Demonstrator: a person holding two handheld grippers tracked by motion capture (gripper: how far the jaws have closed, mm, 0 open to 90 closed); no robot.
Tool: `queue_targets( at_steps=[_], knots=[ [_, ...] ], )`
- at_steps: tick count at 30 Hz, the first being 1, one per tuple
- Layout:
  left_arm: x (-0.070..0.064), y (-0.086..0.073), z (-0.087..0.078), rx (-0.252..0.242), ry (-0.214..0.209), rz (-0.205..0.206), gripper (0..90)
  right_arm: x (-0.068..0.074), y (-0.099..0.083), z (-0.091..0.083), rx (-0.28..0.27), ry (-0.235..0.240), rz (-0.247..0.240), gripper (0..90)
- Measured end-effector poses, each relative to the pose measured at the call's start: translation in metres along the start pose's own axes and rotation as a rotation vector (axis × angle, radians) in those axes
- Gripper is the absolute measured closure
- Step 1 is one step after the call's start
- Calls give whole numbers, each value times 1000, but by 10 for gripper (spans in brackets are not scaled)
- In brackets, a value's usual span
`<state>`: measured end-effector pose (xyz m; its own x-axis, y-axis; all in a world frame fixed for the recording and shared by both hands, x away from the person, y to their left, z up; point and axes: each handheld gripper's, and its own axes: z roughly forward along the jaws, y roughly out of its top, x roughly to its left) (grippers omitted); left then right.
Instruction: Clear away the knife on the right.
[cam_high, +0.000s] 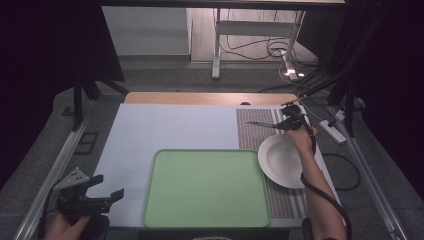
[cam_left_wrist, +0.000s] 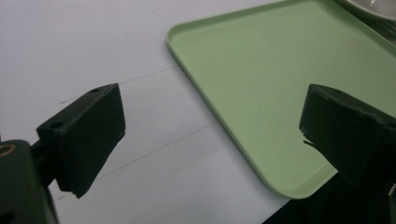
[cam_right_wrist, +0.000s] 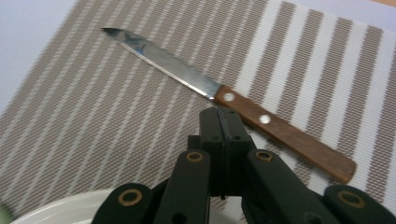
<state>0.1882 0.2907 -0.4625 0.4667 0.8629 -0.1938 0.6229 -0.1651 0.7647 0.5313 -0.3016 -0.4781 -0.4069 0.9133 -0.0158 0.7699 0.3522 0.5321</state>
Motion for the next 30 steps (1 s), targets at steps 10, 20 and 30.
queue_targets(
  at_steps=[10, 20, 30],
  knots=[
    [1, 0, 0, 1, -2, -6, 68, -22, 6, 17, -31, -45, 48, 898],
    [1, 0, 0, -1, -3, -6, 68, -28, 10, 31, -11, -105, 24, 897],
    [0, 0, 0, 1, 0, 2, 68, -29, 2, 24, 16, -92, 10, 875]
  ],
)
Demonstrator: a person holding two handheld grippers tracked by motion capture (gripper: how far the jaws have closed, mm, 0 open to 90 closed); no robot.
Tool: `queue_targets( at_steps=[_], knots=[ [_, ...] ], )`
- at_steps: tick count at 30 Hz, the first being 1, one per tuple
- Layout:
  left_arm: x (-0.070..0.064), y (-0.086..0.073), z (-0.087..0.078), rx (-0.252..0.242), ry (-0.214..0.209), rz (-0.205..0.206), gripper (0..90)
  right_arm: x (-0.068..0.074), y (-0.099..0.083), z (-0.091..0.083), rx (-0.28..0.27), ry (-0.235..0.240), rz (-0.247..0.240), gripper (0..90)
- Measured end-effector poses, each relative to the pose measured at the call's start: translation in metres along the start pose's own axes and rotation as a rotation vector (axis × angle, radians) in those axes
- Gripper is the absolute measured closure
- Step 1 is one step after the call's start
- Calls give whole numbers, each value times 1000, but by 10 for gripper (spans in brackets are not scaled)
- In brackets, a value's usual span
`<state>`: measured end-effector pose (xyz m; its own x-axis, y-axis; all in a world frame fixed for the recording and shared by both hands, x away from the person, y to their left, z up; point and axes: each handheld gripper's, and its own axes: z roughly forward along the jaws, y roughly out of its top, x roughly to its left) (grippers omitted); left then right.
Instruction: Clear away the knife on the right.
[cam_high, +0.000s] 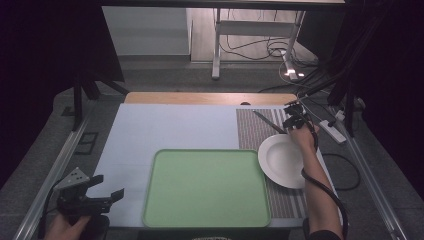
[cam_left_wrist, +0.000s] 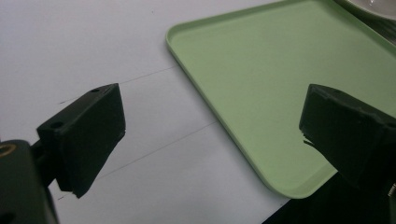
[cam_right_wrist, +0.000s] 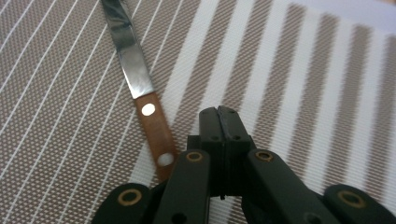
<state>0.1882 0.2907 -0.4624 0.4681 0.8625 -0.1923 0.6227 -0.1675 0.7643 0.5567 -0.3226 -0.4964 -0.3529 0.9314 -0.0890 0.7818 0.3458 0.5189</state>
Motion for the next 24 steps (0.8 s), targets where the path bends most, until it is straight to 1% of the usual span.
queue_targets(
  at_steps=[1, 3, 5, 7, 8, 9, 10, 11, 12, 14, 16, 17, 20, 21, 22, 24],
  knots=[
    [0, 0, 0, 0, 0, 0, 68, -1, 0, -3, -15, 11, 14, 841],
    [0, 0, 0, 0, 0, -3, 68, -1, 1, -8, -41, 40, 36, 719],
    [0, 0, 0, 2, 0, 0, 68, 2, 2, -11, -45, 73, 49, 614],
    [-1, 0, 0, 3, 1, 4, 69, 6, 3, -11, -45, 71, 39, 506],
    [-1, 0, 0, 3, 1, 4, 69, 6, 3, -11, -45, 71, 39, 506],
    [-1, 0, 0, 3, 1, 7, 69, 11, 4, -9, -30, 99, 38, 397],
    [-1, 0, 0, 3, 2, 7, 69, 12, 4, -8, -24, 105, 38, 339],
    [-1, 0, 0, 3, 1, 7, 69, 14, 4, -5, -16, 115, 35, 301],
    [-1, 0, 0, 3, 1, 7, 69, 17, 4, -3, -5, 115, 28, 274],
    [-1, 0, 0, 2, 1, 7, 69, 20, 5, 1, 9, 101, 7, 207],
    [0, 0, 0, 3, 1, 5, 69, 23, 5, 6, 31, 99, -8, 201],
    [0, 0, 0, 3, 1, 5, 69, 23, 6, 7, 38, 101, -11, 214],
    [-1, 0, 0, 3, 1, 6, 69, 24, 6, 9, 73, 88, -46, 354],
    [-1, 0, 0, 2, 1, 7, 69, 24, 6, 10, 75, 88, -57, 400],
    [-1, 0, 0, 3, 1, 7, 69, 24, 7, 9, 73, 93, -56, 485],
    [-1, 0, 0, 5, 1, 7, 69, 24, 7, 7, 74, 104, -73, 616]
  ],
)
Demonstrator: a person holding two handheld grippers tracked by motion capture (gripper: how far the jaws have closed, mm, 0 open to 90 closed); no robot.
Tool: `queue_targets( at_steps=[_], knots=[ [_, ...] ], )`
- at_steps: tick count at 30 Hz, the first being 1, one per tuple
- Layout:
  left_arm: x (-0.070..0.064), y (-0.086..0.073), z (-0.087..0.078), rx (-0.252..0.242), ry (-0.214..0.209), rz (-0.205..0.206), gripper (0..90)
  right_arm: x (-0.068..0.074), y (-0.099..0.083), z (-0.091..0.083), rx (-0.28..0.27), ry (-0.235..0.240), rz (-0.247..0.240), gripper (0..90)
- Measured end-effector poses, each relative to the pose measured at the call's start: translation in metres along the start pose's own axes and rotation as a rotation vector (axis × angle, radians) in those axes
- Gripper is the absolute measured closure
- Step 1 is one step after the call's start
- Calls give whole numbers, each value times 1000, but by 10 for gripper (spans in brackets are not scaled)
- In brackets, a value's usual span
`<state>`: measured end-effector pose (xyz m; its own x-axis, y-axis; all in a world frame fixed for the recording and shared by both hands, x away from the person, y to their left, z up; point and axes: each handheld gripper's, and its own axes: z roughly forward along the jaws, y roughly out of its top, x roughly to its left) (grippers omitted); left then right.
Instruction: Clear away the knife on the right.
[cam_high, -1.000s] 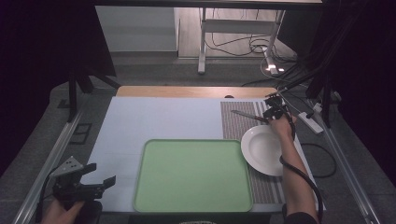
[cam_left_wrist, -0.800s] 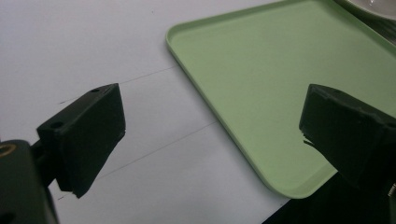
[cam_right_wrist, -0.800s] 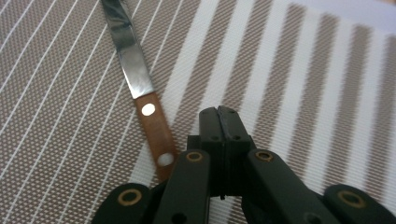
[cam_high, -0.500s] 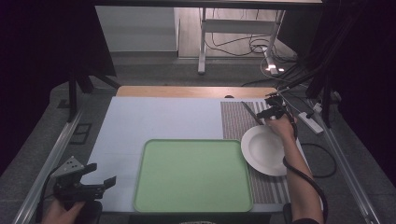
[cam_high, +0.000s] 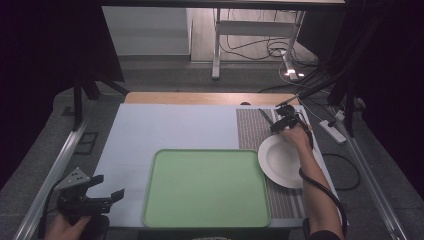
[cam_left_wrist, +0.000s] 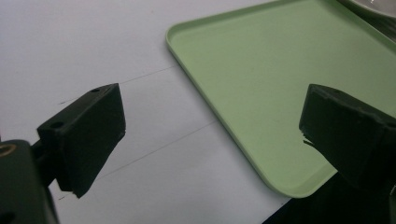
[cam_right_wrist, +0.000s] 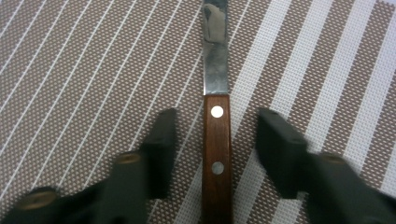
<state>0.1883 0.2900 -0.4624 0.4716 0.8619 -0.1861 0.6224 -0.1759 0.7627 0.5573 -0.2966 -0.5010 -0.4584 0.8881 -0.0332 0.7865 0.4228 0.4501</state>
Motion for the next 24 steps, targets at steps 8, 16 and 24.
queue_targets(
  at_steps=[8, 16, 24],
  knots=[
    [-1, 0, 0, 0, 3, 4, 69, 1, 1, -1, 6, 8, 6, 774],
    [-1, 0, 0, 1, 4, 8, 70, 12, 6, 1, -50, 34, 1, 775],
    [-1, 0, 0, 1, 5, 12, 70, 40, 18, 3, -81, 86, -42, 775]
  ],
)
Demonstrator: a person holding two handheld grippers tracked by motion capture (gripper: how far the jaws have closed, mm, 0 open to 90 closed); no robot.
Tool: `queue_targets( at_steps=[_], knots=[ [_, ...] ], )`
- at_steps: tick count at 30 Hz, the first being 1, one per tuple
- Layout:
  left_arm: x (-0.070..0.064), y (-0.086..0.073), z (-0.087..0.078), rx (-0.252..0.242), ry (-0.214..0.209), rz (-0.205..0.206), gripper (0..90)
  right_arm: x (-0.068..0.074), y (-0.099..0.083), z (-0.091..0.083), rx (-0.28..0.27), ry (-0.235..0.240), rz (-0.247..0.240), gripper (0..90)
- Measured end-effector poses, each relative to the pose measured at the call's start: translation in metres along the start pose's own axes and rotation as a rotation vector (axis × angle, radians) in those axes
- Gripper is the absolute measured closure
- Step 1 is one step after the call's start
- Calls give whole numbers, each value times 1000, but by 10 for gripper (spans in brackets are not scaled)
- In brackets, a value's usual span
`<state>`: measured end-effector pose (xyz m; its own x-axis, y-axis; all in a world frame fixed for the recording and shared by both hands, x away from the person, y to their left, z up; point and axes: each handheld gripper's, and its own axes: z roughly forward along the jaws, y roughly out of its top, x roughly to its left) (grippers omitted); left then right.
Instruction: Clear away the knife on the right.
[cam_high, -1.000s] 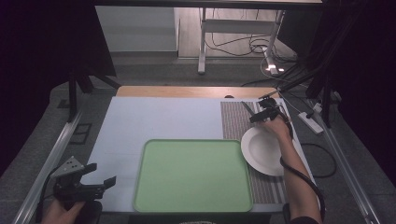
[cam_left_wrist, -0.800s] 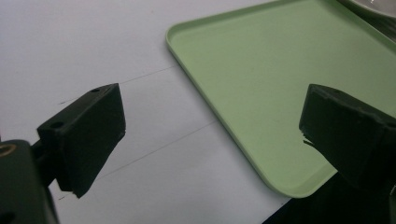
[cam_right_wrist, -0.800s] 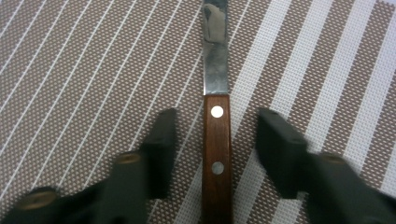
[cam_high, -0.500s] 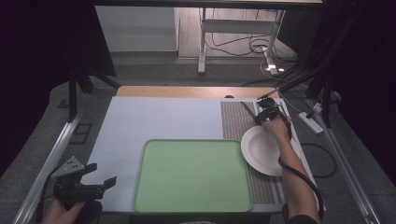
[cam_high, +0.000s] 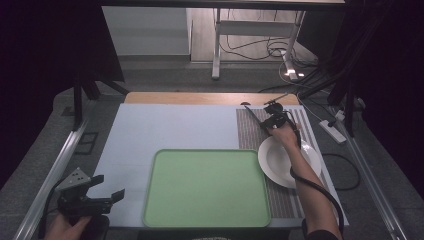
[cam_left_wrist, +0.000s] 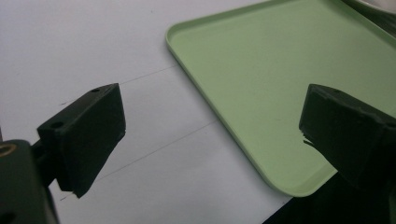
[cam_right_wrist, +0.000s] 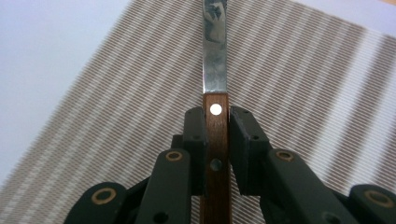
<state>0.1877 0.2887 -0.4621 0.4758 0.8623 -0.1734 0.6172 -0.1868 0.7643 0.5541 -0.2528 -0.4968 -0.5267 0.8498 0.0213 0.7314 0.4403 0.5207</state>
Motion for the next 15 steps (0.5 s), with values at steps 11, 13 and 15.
queue_targets(
  at_steps=[11, 13, 15],
  knots=[
    [0, 0, 0, -1, -1, 0, 70, 37, 12, -3, -49, 97, -49, 774],
    [0, 0, 0, -1, -1, 1, 70, 45, 14, -5, -55, 111, -65, 775],
    [0, 0, 0, -2, -1, 2, 70, 53, 16, -8, -63, 128, -78, 774]
  ],
)
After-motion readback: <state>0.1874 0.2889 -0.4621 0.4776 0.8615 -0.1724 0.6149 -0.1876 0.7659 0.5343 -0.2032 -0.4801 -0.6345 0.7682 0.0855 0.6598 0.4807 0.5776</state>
